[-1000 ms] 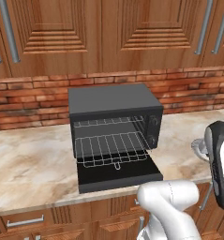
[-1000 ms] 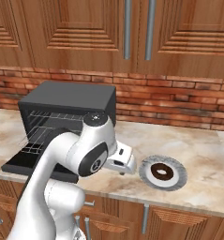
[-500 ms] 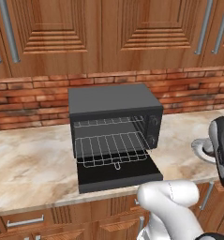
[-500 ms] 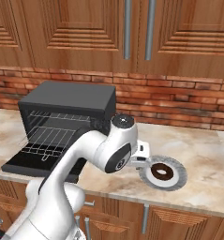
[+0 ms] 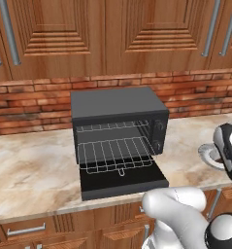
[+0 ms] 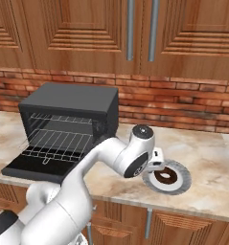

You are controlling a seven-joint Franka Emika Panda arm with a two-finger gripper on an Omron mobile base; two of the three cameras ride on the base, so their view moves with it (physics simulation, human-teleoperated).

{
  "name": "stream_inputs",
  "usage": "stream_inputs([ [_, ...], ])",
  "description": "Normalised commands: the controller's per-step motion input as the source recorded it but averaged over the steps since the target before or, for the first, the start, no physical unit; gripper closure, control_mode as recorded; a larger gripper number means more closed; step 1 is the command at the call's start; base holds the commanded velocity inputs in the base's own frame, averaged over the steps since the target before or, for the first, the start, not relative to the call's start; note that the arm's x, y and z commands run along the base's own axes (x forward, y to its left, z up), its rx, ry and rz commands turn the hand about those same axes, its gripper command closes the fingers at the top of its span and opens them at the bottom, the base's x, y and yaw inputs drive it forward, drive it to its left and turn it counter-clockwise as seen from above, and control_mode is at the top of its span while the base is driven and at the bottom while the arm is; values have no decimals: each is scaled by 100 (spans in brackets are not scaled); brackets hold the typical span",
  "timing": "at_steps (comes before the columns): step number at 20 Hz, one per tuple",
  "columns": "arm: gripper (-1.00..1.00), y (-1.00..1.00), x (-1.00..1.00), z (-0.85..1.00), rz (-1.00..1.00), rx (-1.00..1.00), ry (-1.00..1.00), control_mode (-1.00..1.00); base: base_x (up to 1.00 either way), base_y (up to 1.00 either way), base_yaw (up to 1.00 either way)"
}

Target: Pick up the bagel from the plate, place it on the toaster oven rack, close the door, and set the timer.

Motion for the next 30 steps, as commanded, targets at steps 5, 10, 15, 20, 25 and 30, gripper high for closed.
stream_inputs([
  [5,-100,-22,50,-28,10,0,5,-100,0,0,0],
  [10,-100,-35,36,-20,6,0,3,-100,0,0,0],
  [15,-100,-52,22,-2,0,0,0,-100,0,0,0],
  [20,-100,-24,16,-11,0,0,0,-100,0,0,0],
  [25,-100,0,1,-16,0,0,0,-100,0,0,0],
  [30,-100,14,0,-21,0,0,0,-100,0,0,0],
])
